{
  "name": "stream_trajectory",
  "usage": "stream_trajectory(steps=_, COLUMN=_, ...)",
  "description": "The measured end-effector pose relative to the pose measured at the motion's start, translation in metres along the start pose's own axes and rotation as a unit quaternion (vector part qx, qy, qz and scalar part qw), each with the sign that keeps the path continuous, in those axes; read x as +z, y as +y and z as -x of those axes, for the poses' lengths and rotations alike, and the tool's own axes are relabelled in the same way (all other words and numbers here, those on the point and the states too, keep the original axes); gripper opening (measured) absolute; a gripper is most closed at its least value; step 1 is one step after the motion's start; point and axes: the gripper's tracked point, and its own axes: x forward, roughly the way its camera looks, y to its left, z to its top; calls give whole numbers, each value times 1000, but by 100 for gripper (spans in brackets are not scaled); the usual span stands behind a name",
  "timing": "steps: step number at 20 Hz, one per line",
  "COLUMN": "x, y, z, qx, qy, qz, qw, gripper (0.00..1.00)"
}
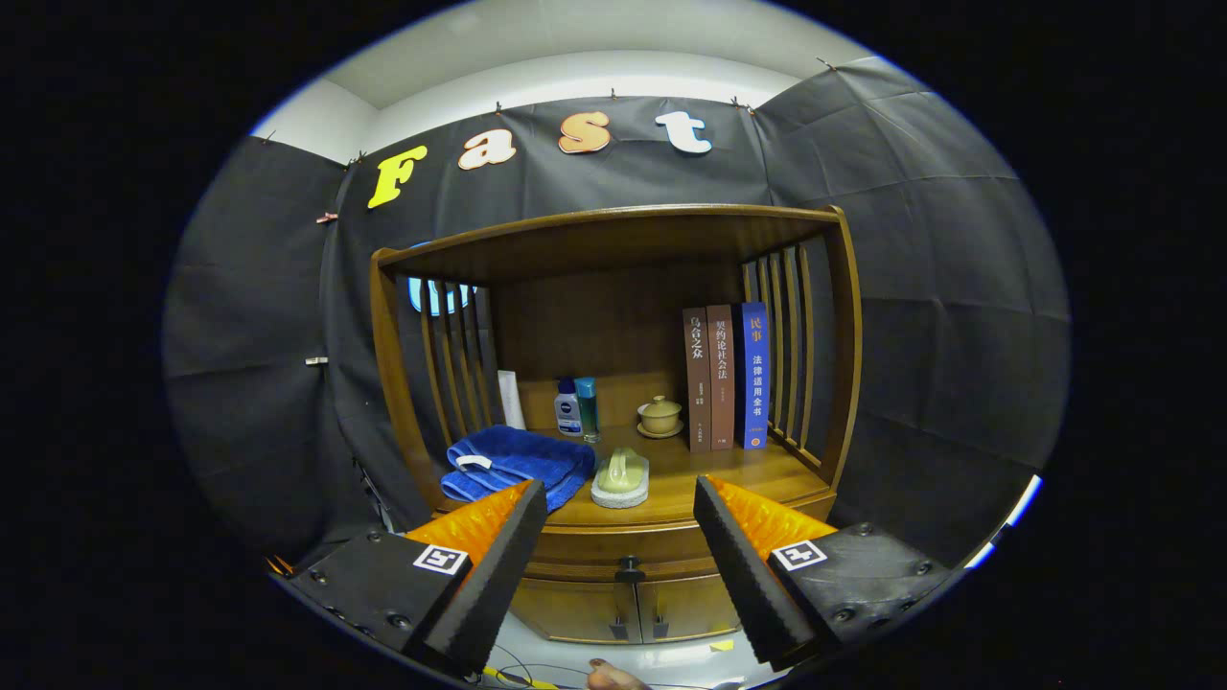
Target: Pull open the drawer, take out the items inside it, and place them on the countertop above the cabinet.
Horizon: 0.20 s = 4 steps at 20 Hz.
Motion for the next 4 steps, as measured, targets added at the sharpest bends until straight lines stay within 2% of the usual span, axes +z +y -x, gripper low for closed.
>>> stream_trajectory(steps=4, x=13, y=6, z=11, qx=9, qy=-7, qz=13, qw=1000, gripper=99)
